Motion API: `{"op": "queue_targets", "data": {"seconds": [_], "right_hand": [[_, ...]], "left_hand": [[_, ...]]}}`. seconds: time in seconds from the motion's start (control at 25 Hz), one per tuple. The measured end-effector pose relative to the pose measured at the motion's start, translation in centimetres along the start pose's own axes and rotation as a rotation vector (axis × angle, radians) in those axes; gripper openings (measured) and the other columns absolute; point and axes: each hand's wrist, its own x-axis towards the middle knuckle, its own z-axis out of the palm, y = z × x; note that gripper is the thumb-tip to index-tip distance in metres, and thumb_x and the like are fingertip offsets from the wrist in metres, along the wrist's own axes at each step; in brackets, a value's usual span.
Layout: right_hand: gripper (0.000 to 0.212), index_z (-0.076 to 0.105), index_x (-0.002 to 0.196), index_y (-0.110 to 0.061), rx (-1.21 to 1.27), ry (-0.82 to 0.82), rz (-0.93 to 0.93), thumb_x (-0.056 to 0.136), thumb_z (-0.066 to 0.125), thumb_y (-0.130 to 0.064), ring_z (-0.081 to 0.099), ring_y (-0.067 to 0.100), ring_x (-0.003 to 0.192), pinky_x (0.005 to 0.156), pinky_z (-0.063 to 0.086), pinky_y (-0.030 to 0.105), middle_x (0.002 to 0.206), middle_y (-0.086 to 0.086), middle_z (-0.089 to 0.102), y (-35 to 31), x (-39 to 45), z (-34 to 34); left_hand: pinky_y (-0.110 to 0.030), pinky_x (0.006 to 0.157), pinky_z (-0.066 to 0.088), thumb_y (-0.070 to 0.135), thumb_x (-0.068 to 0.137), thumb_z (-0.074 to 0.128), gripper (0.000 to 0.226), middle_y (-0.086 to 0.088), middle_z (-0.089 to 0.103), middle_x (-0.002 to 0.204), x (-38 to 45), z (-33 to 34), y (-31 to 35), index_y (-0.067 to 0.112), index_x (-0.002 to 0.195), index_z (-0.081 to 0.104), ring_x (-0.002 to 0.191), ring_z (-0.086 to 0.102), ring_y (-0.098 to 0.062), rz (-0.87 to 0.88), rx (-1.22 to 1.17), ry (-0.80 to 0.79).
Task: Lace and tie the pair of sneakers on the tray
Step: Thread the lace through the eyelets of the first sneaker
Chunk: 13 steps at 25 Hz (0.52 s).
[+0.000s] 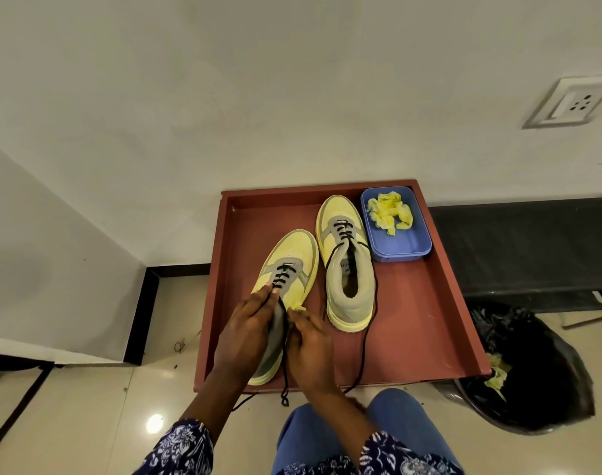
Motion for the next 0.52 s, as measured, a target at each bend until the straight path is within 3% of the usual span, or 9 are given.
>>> {"op": "queue_targets", "data": {"seconds": [0.08, 0.24, 0.36, 0.52], "right_hand": [[0.033, 0.067, 0.110, -0.006, 0.014, 0.031, -0.005, 0.085, 0.046, -0.010, 0.053, 0.006, 0.100, 0.091, 0.031, -0.003, 0.111, 0.010, 0.066, 0.3, 0.0, 0.0], [0.028, 0.069, 0.104, -0.003, 0.025, 0.058, -0.052, 0.084, 0.051, -0.006, 0.054, 0.003, 0.093, 0.087, 0.033, -0.005, 0.101, 0.014, 0.067, 0.1, 2.0, -0.1], [0.028, 0.070, 0.102, -0.002, -0.022, 0.066, -0.056, 0.082, 0.052, -0.007, 0.064, 0.023, 0.091, 0.086, 0.038, 0.011, 0.097, 0.018, 0.067, -0.2, 4.4, 0.2], [0.033, 0.067, 0.108, -0.001, -0.031, 0.073, 0.039, 0.083, 0.048, -0.011, 0.061, 0.031, 0.099, 0.091, 0.041, 0.020, 0.104, 0.019, 0.065, -1.1, 5.5, 0.5]], "left_hand": [[-0.035, 0.072, 0.058, 0.008, 0.076, 0.067, 0.039, -0.016, 0.064, 0.118, -0.2, 0.6, -0.4, 0.002, 0.115, 0.063, 0.098, 0.066, -0.032, -0.010, -0.023, -0.005], [-0.032, 0.083, 0.055, 0.032, 0.095, 0.035, 0.044, -0.012, 0.062, 0.123, -0.2, 1.3, -0.8, 0.006, 0.117, 0.062, 0.108, 0.058, -0.022, 0.003, -0.051, 0.014], [-0.027, 0.083, 0.052, 0.041, 0.099, 0.015, 0.062, -0.011, 0.064, 0.120, -0.1, 1.2, -0.6, 0.007, 0.114, 0.064, 0.105, 0.057, -0.019, -0.004, -0.064, 0.055], [-0.024, 0.087, 0.050, 0.038, 0.100, 0.019, 0.057, -0.011, 0.064, 0.118, 0.0, 1.8, -0.8, 0.007, 0.114, 0.065, 0.108, 0.049, -0.013, -0.022, -0.059, 0.084]]}}
